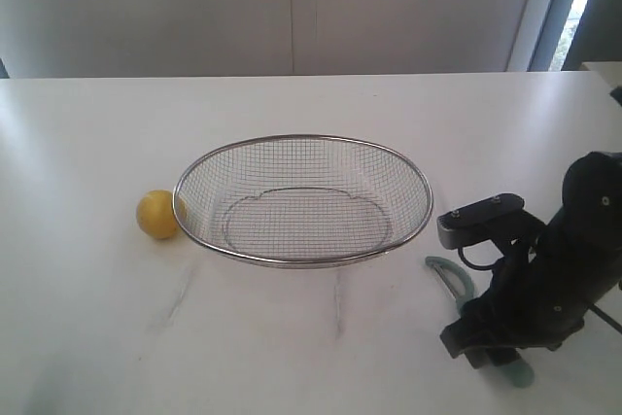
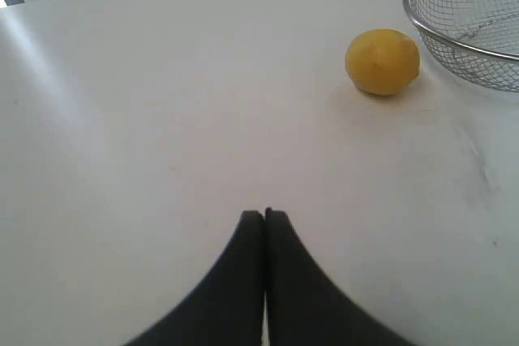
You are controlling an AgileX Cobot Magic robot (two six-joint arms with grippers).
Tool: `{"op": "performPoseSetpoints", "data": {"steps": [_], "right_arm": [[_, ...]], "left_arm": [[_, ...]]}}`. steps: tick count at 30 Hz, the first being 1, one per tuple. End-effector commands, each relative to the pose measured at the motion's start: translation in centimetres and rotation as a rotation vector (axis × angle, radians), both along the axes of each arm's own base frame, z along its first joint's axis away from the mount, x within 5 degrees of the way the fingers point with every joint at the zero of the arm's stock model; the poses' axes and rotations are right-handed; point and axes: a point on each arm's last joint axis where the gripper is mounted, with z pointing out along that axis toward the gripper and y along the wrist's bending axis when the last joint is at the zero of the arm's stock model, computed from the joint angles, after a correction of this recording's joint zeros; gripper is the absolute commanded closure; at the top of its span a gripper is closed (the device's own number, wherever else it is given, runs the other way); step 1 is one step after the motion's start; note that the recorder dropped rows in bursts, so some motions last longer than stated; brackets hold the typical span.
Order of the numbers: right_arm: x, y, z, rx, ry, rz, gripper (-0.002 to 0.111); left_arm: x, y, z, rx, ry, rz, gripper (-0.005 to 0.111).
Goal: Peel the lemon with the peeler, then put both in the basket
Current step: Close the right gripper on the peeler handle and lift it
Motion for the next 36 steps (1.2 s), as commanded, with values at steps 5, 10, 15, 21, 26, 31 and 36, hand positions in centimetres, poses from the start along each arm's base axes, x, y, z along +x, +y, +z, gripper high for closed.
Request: {"op": "performPoseSetpoints", "data": {"steps": [5,10,15,21,26,31,36], "right_arm": [[0.2,0.0,-0.5,-0.016,0.025,-0.011,0.054],[0.2,0.0,-1.2,-0.026,0.057,-0.014,0.054],[-0.1,-0.1,-1.8,-0.04,0.107,-0.012,0.062],[0.3,0.1,-1.3,-0.041,0.12,-0.008,0.083],[0.6,0.3,-0.7,-0.043,0.14,-0.003,0.092],[1.2,0.3,0.2,-0.065,0.147,-0.023,0.107],[1.7,-0.3,1.1,-0.098,0.056,-0.102,0.108]], "left_arm": [[0.0,0.0,-0.1,-0.007,-0.001,-0.005,0.107],[0.0,0.0,-0.1,-0.007,-0.001,-0.005,0.107],[0.0,0.0,-0.1,-0.007,-0.001,-0.005,0.107],[0.0,0.0,-0.1,-0.007,-0.001,-0.005,0.107],[0.0,0.0,-0.1,-0.007,-0.001,-0.005,0.107],[0.0,0.0,-0.1,-0.007,-0.001,-0.005,0.107],[0.0,0.0,-0.1,-0.007,-0.001,-0.005,0.107]]}}
